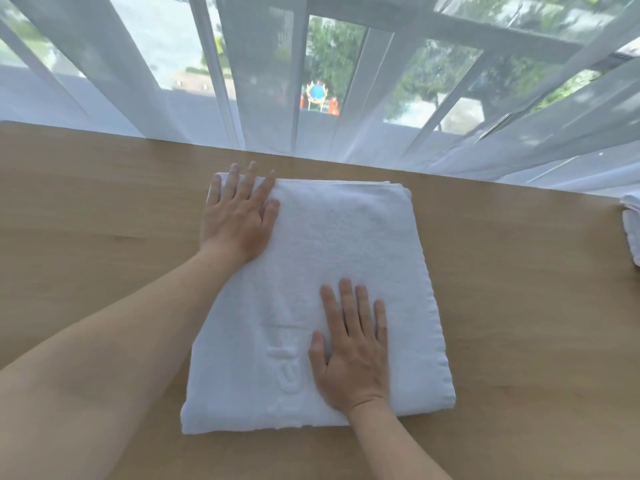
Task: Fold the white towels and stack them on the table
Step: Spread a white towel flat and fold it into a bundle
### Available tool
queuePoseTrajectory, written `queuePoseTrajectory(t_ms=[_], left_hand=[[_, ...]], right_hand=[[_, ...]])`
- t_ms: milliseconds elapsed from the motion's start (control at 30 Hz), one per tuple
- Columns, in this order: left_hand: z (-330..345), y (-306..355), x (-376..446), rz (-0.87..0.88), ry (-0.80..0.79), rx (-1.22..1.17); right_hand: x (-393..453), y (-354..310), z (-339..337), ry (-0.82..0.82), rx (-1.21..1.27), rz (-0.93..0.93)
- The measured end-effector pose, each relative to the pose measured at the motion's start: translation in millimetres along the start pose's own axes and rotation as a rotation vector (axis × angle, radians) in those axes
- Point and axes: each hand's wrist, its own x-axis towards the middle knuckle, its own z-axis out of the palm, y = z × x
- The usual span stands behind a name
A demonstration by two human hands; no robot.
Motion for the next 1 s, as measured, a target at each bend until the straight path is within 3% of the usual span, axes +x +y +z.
queuePoseTrajectory(t_ms=[167, 333, 567, 767, 1000], left_hand=[[-3, 12, -34, 0.07, -0.02, -0.008], [14, 26, -157, 0.222, -0.132, -0.029], [25, -1, -276, 0.406, -0.06, 0.03], [10, -32, -291, 0.462, 0.061, -0.095], [-6, -27, -281, 0.459, 0.135, -0.171]], right_hand=[[-1, -2, -4, -0.015, 0.003, 0.01], [0, -2, -2, 0.019, 0.035, 0.025], [-2, -9, -12, -0.085, 0.001, 0.068], [-38, -8, -19, -0.295, 0.0, 0.046], [-102, 6, -31, -0.351, -0.139, -0.113]])
